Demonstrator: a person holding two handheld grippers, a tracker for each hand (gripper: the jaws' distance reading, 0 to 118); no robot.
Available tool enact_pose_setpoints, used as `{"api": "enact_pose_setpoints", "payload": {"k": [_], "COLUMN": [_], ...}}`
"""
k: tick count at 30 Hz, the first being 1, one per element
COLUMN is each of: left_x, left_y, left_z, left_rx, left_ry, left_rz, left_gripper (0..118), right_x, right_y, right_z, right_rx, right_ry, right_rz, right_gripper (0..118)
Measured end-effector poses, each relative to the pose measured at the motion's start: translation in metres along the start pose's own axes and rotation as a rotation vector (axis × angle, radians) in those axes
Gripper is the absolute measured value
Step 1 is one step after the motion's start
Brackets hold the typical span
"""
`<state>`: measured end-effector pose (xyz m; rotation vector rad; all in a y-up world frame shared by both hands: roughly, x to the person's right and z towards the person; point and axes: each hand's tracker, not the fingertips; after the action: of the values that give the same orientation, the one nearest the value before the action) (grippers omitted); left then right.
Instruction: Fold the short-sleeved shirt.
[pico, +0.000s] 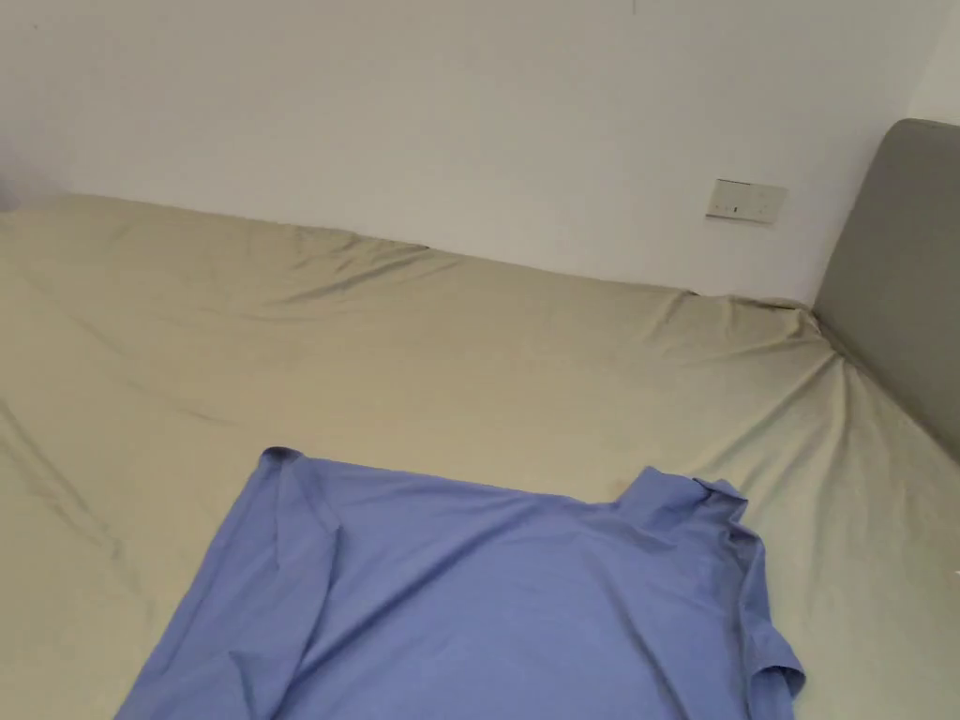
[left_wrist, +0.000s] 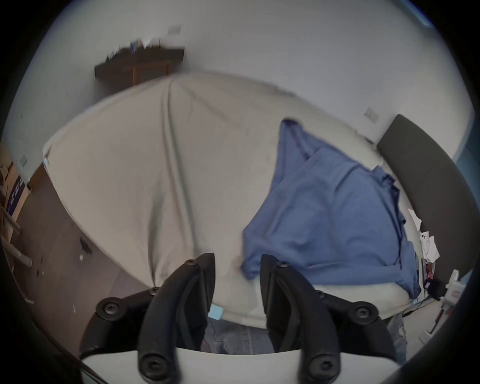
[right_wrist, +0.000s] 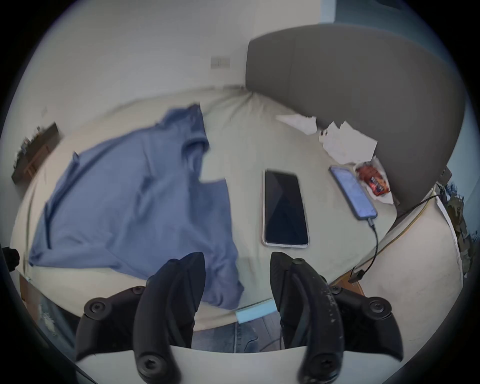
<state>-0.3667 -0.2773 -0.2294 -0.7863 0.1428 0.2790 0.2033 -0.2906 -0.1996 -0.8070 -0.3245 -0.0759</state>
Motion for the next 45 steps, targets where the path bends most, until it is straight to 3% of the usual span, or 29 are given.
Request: {"api": "enact_pose_setpoints", "payload": {"k": [1,2,3,4,7,12,13,14,15,16,17,21,29,31,32,33,34,36,42,43,44,45], "left_x": [0.009,0.018,0.024,0.028,0.036,0.032,0.030,0.028,0.026,0.024,0.022,0.022,0.018,0.023,0.024,0.023,0.020,0.015,0.012,0.014,0.014,0.014], "left_y": [0.000,-0.001,-0.003,-0.005,-0.017,-0.037,-0.037,-0.035,-0.033,-0.030,-0.027,-0.020,-0.014,-0.018,-0.018,-0.017,-0.015,-0.012,-0.015,-0.014,-0.015,-0.015], "left_z": [0.006,0.009,0.012,0.013,0.008,-0.011,-0.014,-0.017,-0.019,-0.023,-0.029,-0.053,-0.106,-0.106,-0.102,-0.098,-0.095,-0.093,-0.091,-0.088,-0.086,-0.086], "left_rx": [0.025,0.045,0.049,0.027,0.015,-0.069,-0.076,-0.077,-0.074,-0.079,-0.087,-0.080,-0.235,-0.213,-0.199,-0.179,-0.160,-0.178,-0.189,-0.189,-0.183,-0.178], "left_ry": [-0.001,-0.004,-0.039,-0.077,-0.111,-0.092,-0.086,-0.072,-0.049,-0.036,-0.023,0.018,-0.034,0.026,0.020,0.004,-0.025,-0.099,-0.077,-0.080,-0.081,-0.081], "left_rz": [-0.013,-0.020,-0.010,-0.031,-0.034,-0.027,-0.025,-0.022,-0.029,-0.051,-0.081,-0.191,-0.138,-0.164,-0.176,-0.179,-0.156,-0.035,-0.025,-0.015,-0.015,-0.014], "left_gripper": [3,0,0,0,0,1,15,41,78,95,101,96,86,77,66,28,1,1,1,1,1,1], "right_x": [-0.005,-0.011,-0.017,-0.023,-0.032,-0.035,-0.035,-0.036,-0.035,-0.034,-0.032,-0.029,-0.030,-0.028,-0.027,-0.026,-0.025,-0.023,-0.012,-0.010,-0.007,-0.005], "right_y": [0.000,-0.002,-0.005,-0.010,-0.021,-0.034,-0.035,-0.034,-0.033,-0.031,-0.029,-0.023,-0.019,-0.018,-0.019,-0.019,-0.020,-0.021,-0.020,-0.019,-0.018,-0.017], "right_z": [0.010,0.018,0.023,0.025,0.030,0.023,0.022,0.022,0.021,0.021,0.020,0.020,0.019,0.017,0.016,0.015,0.013,0.010,0.000,-0.003,-0.010,-0.016], "right_rx": [0.012,0.032,0.060,0.071,0.055,-0.017,-0.019,-0.022,-0.024,-0.026,-0.030,-0.035,-0.049,-0.056,-0.060,-0.065,-0.072,-0.084,-0.069,-0.060,-0.057,-0.054], "right_ry": [0.004,0.011,0.009,0.010,0.052,0.155,0.152,0.150,0.150,0.155,0.166,0.209,0.205,0.197,0.190,0.182,0.175,0.163,0.130,0.131,0.124,0.124], "right_rz": [0.029,0.056,0.078,0.089,0.095,-0.032,-0.026,-0.017,-0.014,-0.016,-0.027,-0.095,-0.091,-0.092,-0.094,-0.096,-0.098,-0.099,-0.103,-0.101,-0.086,-0.073], "right_gripper": [51,37,10,3,1,1,1,1,1,1,1,1,1,1,1,1,1,1,4,15,39,74]}}
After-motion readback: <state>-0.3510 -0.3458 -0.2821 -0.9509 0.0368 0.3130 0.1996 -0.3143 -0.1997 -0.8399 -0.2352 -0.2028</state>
